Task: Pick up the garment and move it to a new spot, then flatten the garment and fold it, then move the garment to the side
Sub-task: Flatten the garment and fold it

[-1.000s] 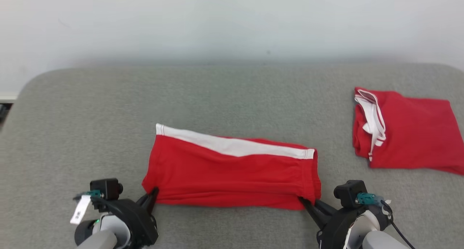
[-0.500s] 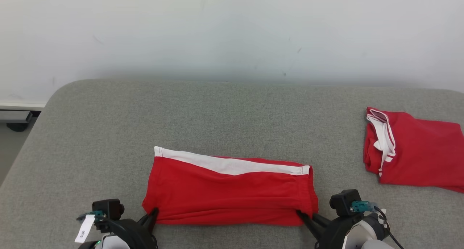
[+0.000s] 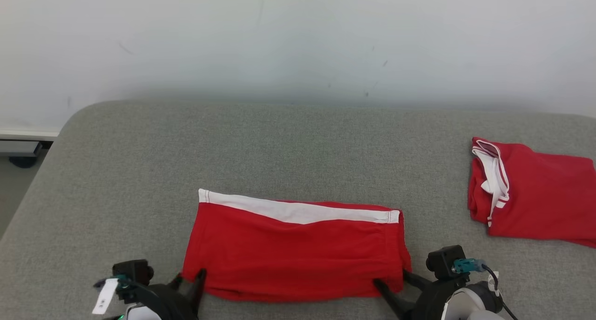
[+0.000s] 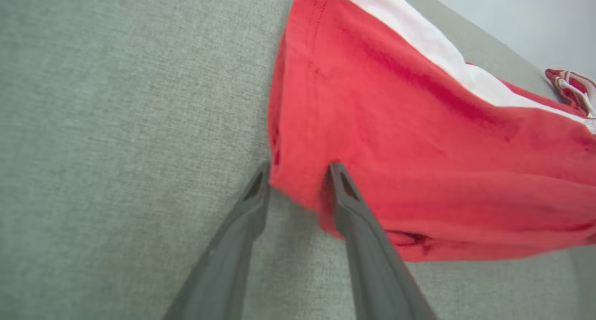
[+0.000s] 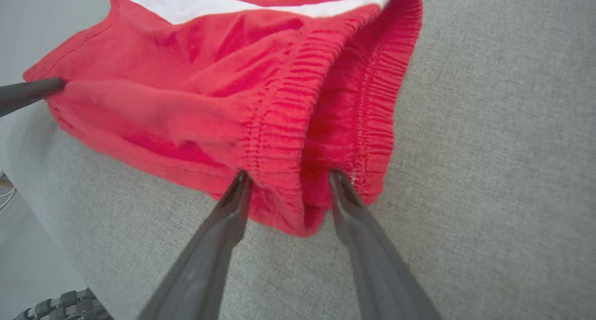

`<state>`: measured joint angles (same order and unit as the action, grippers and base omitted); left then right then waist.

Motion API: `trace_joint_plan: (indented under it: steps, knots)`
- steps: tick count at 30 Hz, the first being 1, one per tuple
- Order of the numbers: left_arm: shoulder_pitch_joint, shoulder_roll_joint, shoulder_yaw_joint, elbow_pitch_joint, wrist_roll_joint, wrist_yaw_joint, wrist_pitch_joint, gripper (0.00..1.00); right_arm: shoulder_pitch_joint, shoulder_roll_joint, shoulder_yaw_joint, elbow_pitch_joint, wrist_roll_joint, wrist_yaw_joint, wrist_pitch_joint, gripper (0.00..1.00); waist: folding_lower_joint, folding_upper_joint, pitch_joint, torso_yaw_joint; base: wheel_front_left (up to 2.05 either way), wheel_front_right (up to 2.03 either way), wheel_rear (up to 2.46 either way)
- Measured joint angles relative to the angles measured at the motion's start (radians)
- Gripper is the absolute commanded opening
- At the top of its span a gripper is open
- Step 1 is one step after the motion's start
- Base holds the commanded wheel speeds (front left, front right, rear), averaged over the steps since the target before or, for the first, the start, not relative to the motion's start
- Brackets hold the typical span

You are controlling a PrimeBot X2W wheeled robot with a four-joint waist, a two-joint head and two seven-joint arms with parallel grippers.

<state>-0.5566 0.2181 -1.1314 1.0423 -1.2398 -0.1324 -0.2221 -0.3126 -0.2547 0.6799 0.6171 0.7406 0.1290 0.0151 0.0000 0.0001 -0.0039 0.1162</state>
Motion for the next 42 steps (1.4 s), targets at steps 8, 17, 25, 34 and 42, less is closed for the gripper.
trace_joint_plan:
  steps: [8, 17, 25, 34, 42]
  knots:
    - [0.045, 0.005, 0.013, 0.018, -0.013, 0.001, -0.017, 1.0, 0.034, -0.005, 0.014, -0.064, 0.086, 0.0, -0.003, 1.0, 0.0, 0.0, -0.034, 0.001, 0.0, 0.0, 0.0]
    - [0.062, 0.057, 0.015, -0.02, 0.046, 0.038, -0.025, 1.0, 0.083, -0.065, -0.028, -0.193, 0.177, 0.0, -0.062, 1.0, 0.0, -0.0001, -0.078, 0.0, 0.0, 0.0, 0.0]
    - [0.062, 0.119, 0.073, -0.101, 0.12, 0.155, -0.025, 1.0, 0.083, -0.109, -0.108, -0.228, 0.116, -0.063, -0.177, 1.0, -0.0001, -0.0001, -0.101, -0.016, 0.0, 0.0, 0.0]
    - [0.093, 0.184, 0.112, -0.209, 0.269, 0.256, -0.026, 1.0, 0.113, -0.145, -0.151, -0.26, 0.021, -0.193, -0.245, 1.0, 0.0, -0.0001, -0.1, -0.031, 0.0, 0.0, 0.0]
    - [0.167, 0.218, 0.182, -0.306, 0.35, 0.257, -0.027, 1.0, 0.185, -0.157, -0.197, -0.292, 0.006, -0.227, -0.255, 1.0, 0.0, -0.0001, -0.098, 0.0, 0.0, 0.0, 0.0]
